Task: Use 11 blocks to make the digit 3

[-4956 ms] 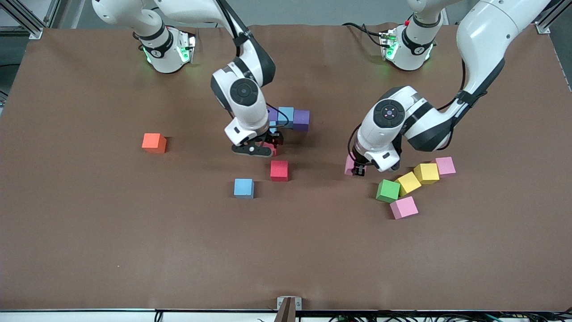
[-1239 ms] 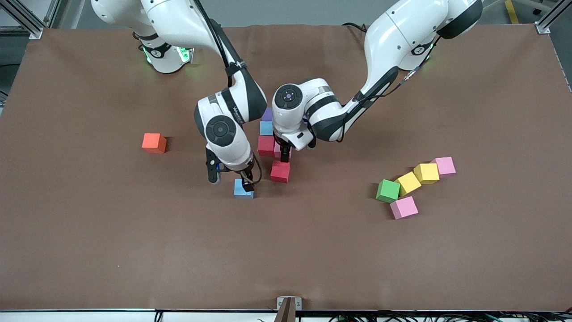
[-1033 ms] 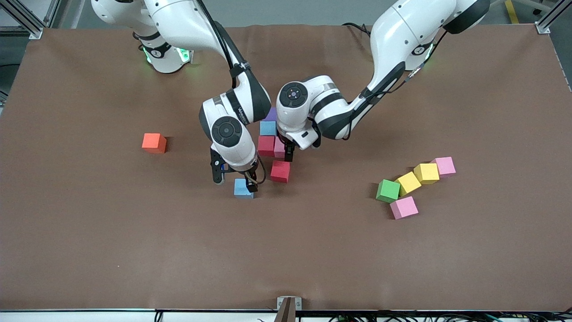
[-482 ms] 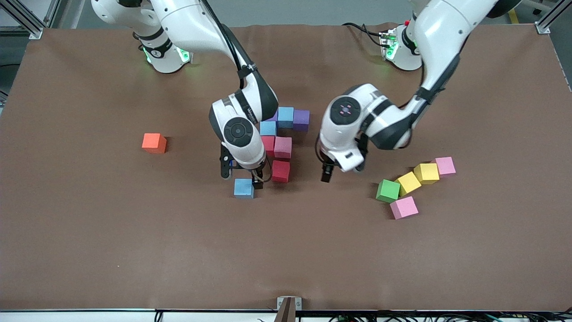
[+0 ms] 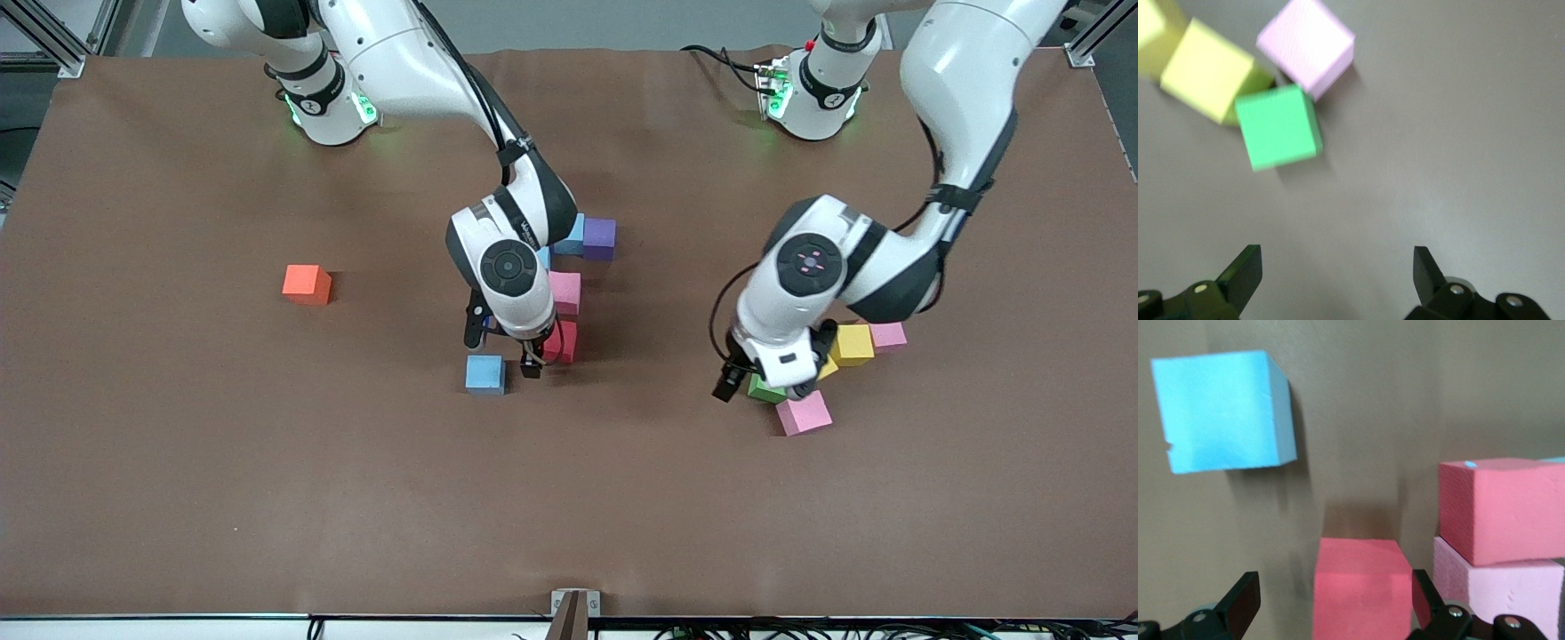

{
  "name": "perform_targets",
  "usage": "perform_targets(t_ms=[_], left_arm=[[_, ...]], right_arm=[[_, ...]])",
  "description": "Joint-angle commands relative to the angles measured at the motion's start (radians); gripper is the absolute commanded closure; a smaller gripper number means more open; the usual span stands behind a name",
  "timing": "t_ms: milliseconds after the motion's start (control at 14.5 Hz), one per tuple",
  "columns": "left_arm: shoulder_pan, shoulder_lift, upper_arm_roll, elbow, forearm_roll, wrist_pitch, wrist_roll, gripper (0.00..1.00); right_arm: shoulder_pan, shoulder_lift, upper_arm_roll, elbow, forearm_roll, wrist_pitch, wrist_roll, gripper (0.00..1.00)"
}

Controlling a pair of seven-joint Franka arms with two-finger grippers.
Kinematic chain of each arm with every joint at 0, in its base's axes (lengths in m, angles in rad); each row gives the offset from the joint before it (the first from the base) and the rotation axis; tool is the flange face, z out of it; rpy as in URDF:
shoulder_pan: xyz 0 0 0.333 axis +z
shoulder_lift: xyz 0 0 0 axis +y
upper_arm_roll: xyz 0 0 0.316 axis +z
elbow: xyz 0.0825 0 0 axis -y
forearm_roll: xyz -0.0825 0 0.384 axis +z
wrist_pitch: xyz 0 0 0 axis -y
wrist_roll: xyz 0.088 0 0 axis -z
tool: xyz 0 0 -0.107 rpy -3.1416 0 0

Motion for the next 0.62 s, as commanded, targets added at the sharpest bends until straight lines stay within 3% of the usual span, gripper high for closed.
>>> perform_targets(t_ms=[0, 551], left_arm=[[0.038, 0.007, 0.003, 0.016, -0.006, -0.010, 0.188, 0.00], [0.106, 0.043, 0.049, 0.012, 0.007, -0.007, 0.638, 0.00]], right_arm=[[-0.003, 0.010, 0.019, 0.022, 0.025, -0.006, 0.028, 0.00], [0.001, 0.038, 0.025, 0.028, 0.023, 0.017, 0.036, 0.01]])
